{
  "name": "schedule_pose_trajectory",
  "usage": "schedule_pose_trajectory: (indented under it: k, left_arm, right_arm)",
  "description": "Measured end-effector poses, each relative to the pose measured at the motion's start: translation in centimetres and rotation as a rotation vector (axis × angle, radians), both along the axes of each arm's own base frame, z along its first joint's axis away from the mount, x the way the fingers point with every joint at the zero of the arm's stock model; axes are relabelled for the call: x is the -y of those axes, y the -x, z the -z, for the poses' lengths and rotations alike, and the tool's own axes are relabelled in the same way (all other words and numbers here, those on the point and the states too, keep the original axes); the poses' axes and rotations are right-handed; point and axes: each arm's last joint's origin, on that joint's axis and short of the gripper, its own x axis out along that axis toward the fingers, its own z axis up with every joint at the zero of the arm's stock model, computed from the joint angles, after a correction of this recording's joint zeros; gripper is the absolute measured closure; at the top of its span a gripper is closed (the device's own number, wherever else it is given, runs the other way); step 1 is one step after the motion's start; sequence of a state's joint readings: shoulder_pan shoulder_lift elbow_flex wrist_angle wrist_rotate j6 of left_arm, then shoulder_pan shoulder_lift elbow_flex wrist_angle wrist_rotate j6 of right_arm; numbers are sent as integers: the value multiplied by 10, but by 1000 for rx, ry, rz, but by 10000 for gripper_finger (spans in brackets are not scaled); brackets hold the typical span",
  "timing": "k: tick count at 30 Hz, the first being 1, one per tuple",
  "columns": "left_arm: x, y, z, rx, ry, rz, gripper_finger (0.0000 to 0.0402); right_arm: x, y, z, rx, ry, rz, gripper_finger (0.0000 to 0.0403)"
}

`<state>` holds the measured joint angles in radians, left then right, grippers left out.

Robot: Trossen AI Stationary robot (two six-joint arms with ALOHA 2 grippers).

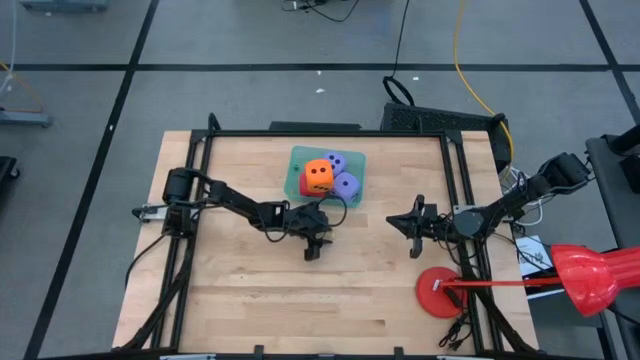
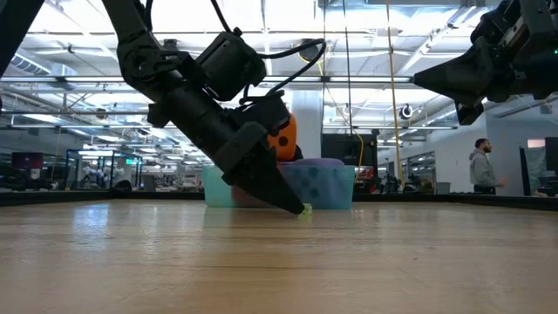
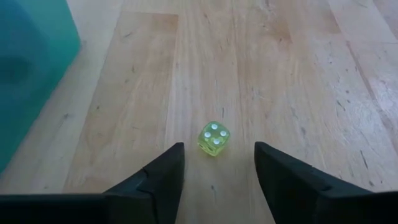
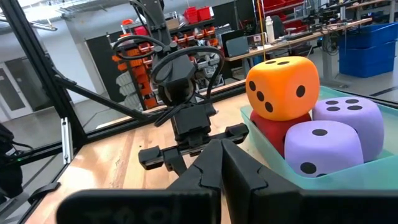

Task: Pick & Place Dice
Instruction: Put the small light green dice into the blue bin

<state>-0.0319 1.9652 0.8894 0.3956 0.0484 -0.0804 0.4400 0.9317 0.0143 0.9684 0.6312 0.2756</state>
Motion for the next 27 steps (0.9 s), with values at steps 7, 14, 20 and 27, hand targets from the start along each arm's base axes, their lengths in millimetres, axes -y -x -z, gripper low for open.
schedule_pose_trajectory:
  k: [7, 14, 20, 27]
  left_arm:
    - [1, 0, 0, 4, -9, 31, 213]
    - [4, 0, 0, 11, -96, 128, 189]
    - [-5, -2, -2, 33, -101, 31, 186]
    - [-7, -2, -2, 29, -95, 99, 186]
  right_arm:
    - [0, 0, 0, 0, 0, 0, 399]
    - [0, 0, 0, 0, 0, 0, 399]
    - [0, 0, 0, 0, 0, 1, 399]
    - [0, 0, 0, 0, 1, 1, 399]
